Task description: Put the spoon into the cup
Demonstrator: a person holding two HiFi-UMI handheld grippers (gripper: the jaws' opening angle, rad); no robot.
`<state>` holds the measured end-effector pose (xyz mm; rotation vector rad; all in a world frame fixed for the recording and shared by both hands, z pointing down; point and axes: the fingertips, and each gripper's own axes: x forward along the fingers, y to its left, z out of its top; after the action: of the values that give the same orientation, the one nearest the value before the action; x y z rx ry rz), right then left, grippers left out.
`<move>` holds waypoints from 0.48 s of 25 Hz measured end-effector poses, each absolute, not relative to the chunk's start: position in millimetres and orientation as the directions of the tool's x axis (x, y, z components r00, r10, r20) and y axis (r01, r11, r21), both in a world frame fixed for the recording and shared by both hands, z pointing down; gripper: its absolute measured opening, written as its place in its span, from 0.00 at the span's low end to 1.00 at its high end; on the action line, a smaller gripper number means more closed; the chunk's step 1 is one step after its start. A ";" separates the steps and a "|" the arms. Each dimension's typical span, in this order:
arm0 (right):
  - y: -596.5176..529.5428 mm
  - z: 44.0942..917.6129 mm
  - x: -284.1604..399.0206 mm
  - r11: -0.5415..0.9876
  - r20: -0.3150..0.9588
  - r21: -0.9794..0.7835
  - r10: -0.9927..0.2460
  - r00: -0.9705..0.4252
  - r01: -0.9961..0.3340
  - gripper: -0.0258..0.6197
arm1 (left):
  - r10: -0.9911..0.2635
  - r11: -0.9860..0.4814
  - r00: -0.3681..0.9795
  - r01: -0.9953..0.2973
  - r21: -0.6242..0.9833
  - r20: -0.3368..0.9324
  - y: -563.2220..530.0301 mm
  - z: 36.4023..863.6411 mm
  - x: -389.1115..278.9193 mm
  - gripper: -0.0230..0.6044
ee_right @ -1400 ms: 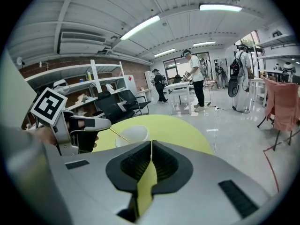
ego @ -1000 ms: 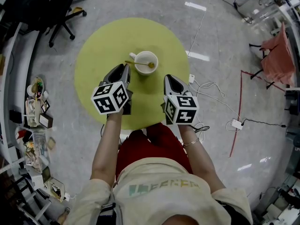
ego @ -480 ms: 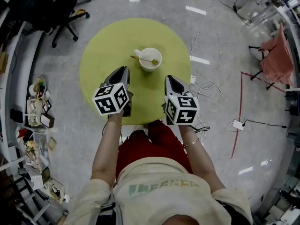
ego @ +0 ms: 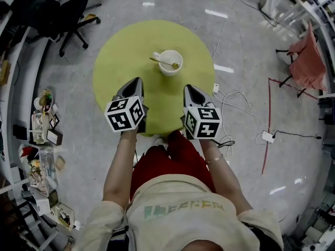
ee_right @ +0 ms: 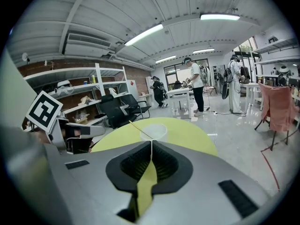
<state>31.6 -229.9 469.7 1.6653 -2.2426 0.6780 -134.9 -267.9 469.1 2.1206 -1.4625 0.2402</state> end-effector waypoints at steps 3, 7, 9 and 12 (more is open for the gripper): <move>-222.4 467.1 28.3 0.228 0.469 -0.206 -0.831 -0.301 -0.952 0.10 | -0.814 -0.269 0.385 -0.913 0.305 0.435 -257.7 465.1 -139.3 0.07; -210.5 463.3 22.6 0.226 0.464 -0.198 -0.836 -0.294 -0.954 0.10 | -0.812 -0.287 0.387 -0.916 0.280 0.437 -242.9 462.3 -144.7 0.07; -203.6 462.3 18.6 0.227 0.461 -0.192 -0.838 -0.292 -0.955 0.10 | -0.811 -0.289 0.390 -0.915 0.281 0.437 -234.7 463.2 -149.3 0.07; -193.1 461.5 17.3 0.222 0.456 -0.186 -0.843 -0.285 -0.957 0.10 | -0.810 -0.290 0.392 -0.914 0.282 0.436 -222.7 464.8 -154.0 0.07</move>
<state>17.3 -193.1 461.5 1.6960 -2.2401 0.6370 -154.0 -222.7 464.8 2.1697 -1.4754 0.2852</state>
